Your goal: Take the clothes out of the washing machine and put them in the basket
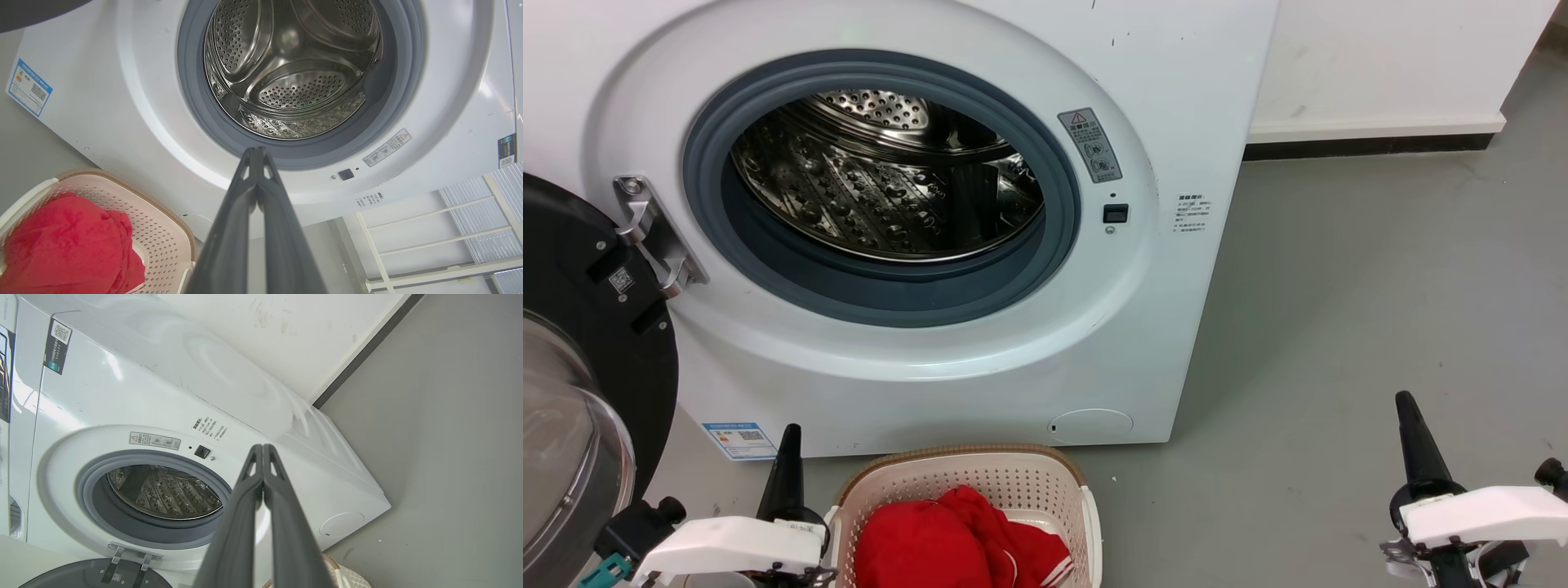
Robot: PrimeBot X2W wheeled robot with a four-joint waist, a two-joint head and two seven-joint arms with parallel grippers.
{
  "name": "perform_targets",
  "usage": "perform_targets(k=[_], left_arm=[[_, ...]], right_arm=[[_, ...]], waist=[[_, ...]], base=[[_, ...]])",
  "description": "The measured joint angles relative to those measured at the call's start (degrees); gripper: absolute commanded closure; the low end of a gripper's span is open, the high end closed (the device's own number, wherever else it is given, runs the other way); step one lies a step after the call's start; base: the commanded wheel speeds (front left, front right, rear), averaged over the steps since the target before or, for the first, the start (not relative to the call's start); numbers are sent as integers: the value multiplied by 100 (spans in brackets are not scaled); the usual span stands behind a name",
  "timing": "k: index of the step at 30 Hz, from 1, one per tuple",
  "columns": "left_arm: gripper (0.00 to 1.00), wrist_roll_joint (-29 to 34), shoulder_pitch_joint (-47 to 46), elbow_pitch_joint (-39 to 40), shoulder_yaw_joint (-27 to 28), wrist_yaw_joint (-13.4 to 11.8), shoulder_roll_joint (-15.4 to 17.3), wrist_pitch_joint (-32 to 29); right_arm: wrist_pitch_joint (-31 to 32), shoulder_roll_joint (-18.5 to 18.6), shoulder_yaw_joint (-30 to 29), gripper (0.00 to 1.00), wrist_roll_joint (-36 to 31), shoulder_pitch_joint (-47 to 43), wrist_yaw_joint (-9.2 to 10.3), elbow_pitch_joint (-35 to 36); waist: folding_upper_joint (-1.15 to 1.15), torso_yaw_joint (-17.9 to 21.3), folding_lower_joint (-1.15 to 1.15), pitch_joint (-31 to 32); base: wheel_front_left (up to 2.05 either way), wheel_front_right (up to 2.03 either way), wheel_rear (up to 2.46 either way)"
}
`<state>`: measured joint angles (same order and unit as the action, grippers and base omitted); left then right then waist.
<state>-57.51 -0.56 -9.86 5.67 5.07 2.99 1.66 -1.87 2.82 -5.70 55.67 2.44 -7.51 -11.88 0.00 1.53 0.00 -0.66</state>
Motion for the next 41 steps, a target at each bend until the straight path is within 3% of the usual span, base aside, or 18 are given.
perform_targets(k=[41], left_arm=[[100, -2339, -354, -288, 48, 154, -3, -557]], right_arm=[[567, 2, -55, 100, 2463, 230, 0, -142]], waist=[[0, -94, 0, 30]], base=[[0, 0, 0]])
